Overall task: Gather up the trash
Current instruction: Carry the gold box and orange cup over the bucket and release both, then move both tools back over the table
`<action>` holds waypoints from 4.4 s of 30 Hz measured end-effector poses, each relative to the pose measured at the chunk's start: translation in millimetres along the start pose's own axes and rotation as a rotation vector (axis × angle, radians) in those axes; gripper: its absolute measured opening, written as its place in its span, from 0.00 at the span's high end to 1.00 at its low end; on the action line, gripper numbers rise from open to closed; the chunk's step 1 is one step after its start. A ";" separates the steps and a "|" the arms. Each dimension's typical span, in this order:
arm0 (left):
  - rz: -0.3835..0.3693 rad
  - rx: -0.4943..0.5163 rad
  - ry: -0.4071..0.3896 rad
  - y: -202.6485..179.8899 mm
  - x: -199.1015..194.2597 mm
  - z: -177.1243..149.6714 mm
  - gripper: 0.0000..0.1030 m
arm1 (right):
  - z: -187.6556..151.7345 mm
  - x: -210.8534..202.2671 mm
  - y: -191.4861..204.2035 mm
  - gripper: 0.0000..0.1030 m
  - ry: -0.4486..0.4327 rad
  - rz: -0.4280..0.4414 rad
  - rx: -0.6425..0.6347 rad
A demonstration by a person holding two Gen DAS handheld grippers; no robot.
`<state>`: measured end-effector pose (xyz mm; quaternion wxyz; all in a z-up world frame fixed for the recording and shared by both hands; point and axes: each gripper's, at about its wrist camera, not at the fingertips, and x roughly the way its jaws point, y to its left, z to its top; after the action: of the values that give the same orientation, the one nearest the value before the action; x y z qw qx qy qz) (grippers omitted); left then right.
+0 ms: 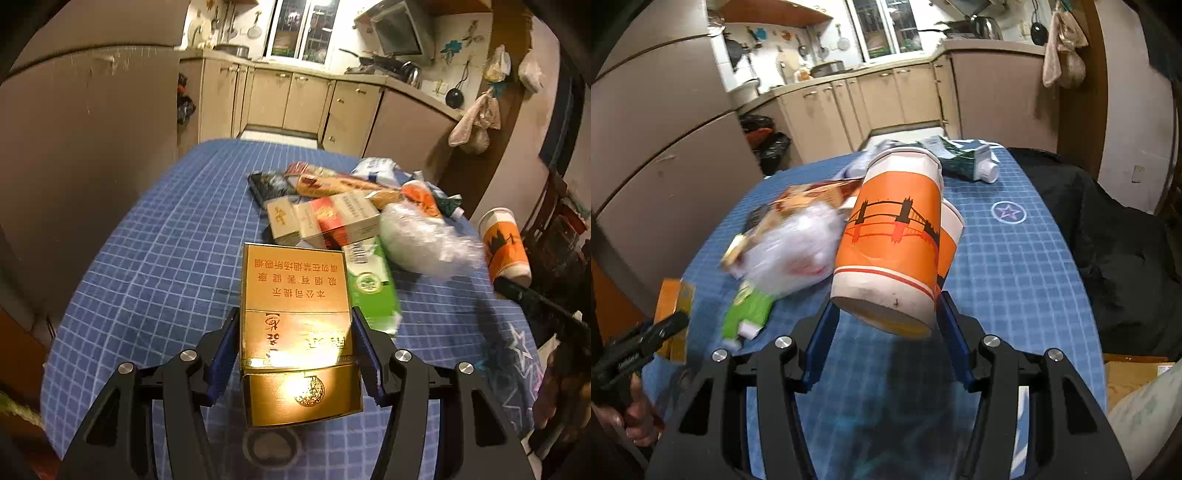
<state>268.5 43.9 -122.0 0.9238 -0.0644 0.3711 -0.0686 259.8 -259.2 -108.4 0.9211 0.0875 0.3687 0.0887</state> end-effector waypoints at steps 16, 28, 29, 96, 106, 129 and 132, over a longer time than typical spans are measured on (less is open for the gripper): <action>-0.002 0.156 -0.098 -70.9 -48.6 -8.5 0.43 | -52.7 -76.0 19.1 0.49 -0.059 -0.010 0.008; -0.067 0.283 -0.139 -150.8 -54.3 -7.8 0.43 | -62.8 -141.3 -17.3 0.49 -0.174 -0.109 0.054; -0.075 0.292 -0.142 -157.2 -55.1 -7.9 0.43 | -64.1 -147.8 -22.6 0.49 -0.186 -0.123 0.061; -0.749 0.825 -0.067 -530.4 -35.1 -77.6 0.31 | -142.1 -297.6 -265.1 0.39 -0.260 -0.522 0.399; -0.739 0.833 -0.072 -525.2 -37.1 -80.5 0.31 | -149.4 -306.1 -262.5 0.39 -0.274 -0.530 0.425; -0.584 0.772 -0.143 -450.2 -44.9 -56.2 0.31 | -119.9 -264.9 -225.4 0.39 -0.239 -0.430 0.323; -0.544 0.751 -0.154 -427.2 -42.7 -50.1 0.31 | -111.9 -251.1 -211.7 0.39 -0.225 -0.403 0.296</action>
<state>169.5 -371.7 -56.4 0.8564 0.1745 0.2209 -0.4328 24.1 -510.9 -69.4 0.9326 0.1554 0.2828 -0.1618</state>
